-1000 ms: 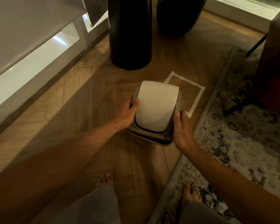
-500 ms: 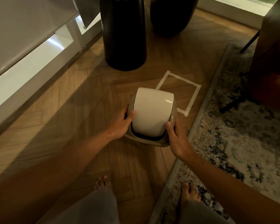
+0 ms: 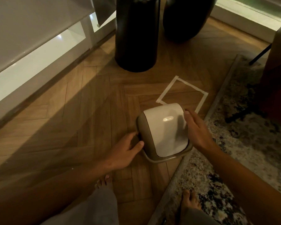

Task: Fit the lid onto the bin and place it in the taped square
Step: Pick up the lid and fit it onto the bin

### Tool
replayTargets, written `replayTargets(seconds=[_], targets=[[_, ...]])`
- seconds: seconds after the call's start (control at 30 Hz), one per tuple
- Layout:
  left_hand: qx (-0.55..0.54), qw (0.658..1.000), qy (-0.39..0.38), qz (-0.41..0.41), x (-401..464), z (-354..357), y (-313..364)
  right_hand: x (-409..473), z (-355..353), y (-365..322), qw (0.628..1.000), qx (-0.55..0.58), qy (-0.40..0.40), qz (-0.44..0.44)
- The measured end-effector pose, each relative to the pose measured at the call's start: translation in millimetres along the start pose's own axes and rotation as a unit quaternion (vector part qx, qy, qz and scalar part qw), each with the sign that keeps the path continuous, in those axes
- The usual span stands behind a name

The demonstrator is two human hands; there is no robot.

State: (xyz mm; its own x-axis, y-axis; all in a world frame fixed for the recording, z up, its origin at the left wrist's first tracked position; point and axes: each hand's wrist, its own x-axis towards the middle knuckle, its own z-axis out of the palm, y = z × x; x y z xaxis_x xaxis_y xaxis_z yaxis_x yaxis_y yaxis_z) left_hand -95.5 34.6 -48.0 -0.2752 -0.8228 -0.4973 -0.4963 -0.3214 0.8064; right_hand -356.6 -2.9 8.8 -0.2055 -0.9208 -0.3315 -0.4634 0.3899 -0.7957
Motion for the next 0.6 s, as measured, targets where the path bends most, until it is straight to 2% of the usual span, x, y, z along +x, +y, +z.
replayTargets(seconds=[0.13,0.27,0.4,0.6], targets=[[-0.060,0.998,0.021,-0.018,16.3,-19.3,-4.3,21.5,-3.6,-29.5,0.995,-0.084,-0.020,-0.054],[-0.140,0.987,0.065,-0.039,46.4,-36.6,5.8,55.8,2.7,-72.9,0.961,-0.208,-0.111,-0.143],[-0.185,0.976,0.089,-0.070,64.7,-36.3,5.6,91.8,30.1,-110.0,0.901,-0.318,-0.242,-0.170],[-0.276,0.954,0.082,-0.084,64.5,-7.6,-12.1,124.2,85.3,-126.7,0.768,-0.471,-0.412,-0.136]])
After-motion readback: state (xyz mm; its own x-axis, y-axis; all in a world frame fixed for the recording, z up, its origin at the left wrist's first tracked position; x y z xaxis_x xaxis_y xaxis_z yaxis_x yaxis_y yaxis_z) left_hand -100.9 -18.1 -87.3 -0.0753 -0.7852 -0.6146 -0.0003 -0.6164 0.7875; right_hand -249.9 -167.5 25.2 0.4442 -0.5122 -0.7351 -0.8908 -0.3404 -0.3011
